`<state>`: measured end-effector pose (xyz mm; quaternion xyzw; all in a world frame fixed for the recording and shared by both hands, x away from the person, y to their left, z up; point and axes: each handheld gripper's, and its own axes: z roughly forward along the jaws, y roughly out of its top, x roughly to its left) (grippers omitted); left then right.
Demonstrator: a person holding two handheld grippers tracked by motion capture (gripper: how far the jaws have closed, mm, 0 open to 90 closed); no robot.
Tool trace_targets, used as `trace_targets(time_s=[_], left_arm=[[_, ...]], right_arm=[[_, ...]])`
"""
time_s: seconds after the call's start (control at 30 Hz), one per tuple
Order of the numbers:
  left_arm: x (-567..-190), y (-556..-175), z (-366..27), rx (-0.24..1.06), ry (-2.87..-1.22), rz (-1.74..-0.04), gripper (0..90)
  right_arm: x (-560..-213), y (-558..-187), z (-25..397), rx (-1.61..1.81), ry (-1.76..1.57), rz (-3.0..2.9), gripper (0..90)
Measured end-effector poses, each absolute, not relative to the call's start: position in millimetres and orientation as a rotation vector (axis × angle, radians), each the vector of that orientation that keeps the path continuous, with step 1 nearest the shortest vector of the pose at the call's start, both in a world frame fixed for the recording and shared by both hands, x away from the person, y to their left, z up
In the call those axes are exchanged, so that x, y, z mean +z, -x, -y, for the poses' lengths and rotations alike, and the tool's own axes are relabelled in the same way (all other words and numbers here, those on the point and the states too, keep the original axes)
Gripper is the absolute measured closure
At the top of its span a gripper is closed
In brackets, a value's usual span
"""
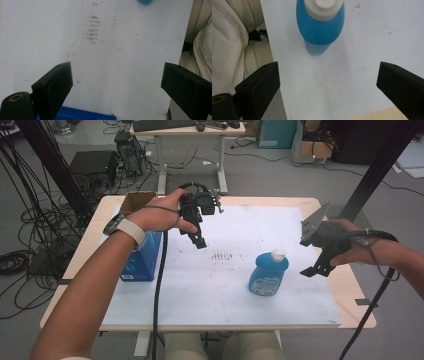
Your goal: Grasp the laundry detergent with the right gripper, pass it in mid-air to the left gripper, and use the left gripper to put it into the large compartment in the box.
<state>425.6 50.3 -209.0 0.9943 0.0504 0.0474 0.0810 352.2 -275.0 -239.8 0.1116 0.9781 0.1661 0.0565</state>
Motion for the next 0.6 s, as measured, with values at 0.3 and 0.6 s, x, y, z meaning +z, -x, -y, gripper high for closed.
trace_targets(time_s=[0.3, 0.6], left_arm=[[-209.2, -424.7, -50.8, 0.15, -2.97, -0.159, 10.1], [-209.9, -423.2, -50.3, 0.166, -2.966, -0.171, 9.9]], right_arm=[[-245.3, -349.2, 277.8, 0.578, -0.373, -2.948, 5.0], [-255.8, -348.3, 283.0, 0.651, -0.406, -2.934, 5.2]])
